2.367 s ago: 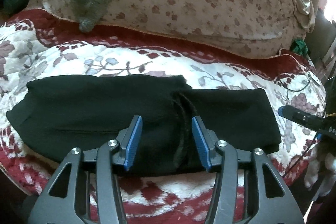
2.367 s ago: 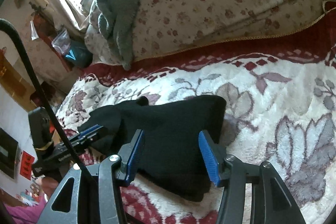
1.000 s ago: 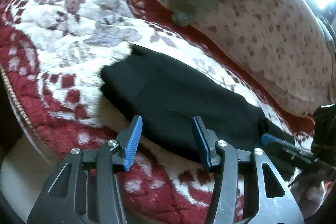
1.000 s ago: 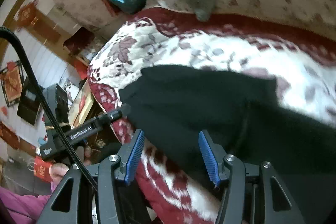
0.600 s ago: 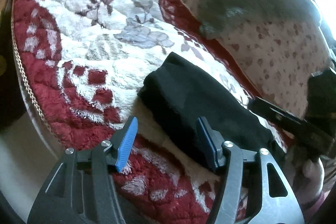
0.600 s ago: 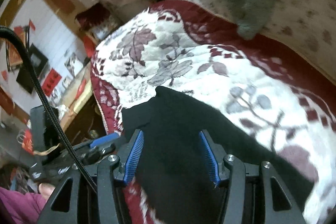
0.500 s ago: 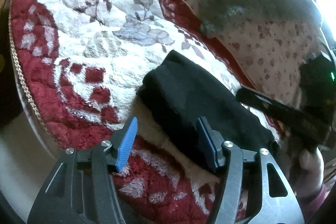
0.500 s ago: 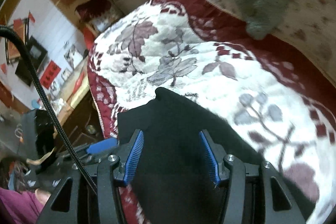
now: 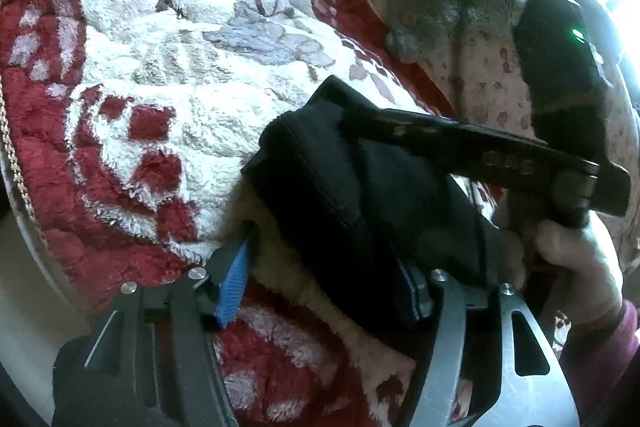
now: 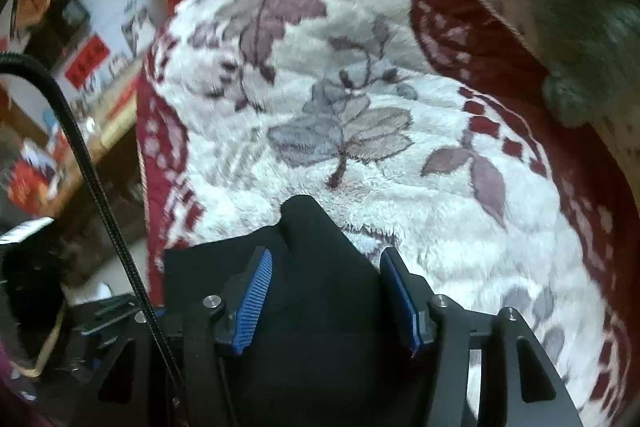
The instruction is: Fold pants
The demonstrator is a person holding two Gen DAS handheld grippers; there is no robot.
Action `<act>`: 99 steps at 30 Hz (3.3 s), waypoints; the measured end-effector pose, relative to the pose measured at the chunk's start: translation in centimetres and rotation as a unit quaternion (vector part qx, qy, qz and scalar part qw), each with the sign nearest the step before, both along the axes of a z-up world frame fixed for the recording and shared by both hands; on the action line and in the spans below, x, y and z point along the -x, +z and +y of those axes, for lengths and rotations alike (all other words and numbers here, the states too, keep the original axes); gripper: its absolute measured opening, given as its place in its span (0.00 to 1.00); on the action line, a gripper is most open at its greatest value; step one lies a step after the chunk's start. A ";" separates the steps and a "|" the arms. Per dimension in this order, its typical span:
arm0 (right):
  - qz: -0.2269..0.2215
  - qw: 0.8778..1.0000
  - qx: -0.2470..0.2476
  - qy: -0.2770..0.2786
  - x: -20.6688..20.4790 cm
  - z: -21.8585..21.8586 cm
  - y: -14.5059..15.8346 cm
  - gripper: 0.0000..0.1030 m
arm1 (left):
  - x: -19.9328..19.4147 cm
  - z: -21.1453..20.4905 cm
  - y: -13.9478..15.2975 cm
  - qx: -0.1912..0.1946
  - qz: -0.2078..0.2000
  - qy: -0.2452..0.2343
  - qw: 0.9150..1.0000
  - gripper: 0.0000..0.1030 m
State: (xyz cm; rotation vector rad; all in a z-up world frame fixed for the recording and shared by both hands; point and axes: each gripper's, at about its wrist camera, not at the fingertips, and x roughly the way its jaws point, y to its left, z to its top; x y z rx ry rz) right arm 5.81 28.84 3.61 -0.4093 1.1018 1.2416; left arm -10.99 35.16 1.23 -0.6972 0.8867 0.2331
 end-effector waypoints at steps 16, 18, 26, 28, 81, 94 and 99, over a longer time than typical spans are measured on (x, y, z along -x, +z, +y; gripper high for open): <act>-0.007 0.998 -0.068 -0.017 1.1 -2.1 3.2 0.18 | 0.6 -0.6 2.5 -0.019 -0.067 -0.020 0.997 0.20; -0.011 0.996 -0.087 -0.023 1.4 -3.2 4.7 0.17 | 1.0 -1.0 3.9 -0.026 -0.080 -0.024 0.996 0.19; -0.001 0.982 -0.175 -0.072 1.9 -10.3 11.1 0.17 | 2.6 -5.5 10.3 -0.073 -0.149 -0.070 0.984 0.18; -0.009 0.979 -0.189 -0.082 2.3 -12.4 12.5 0.17 | 2.6 -7.3 11.7 -0.083 -0.165 -0.093 0.978 0.18; 0.103 0.866 -0.211 -0.441 10.3 -48.8 3.6 0.52 | -1.0 -27.4 8.6 -0.098 -0.106 -0.308 0.941 0.47; 0.061 0.907 -0.146 -0.389 12.9 -46.7 2.6 0.23 | -3.6 -25.1 7.9 -0.128 -0.091 -0.260 0.953 0.47; 0.072 0.887 -0.169 -0.423 13.0 -47.9 2.5 0.24 | -5.3 -24.9 6.4 -0.146 -0.067 -0.258 0.953 0.47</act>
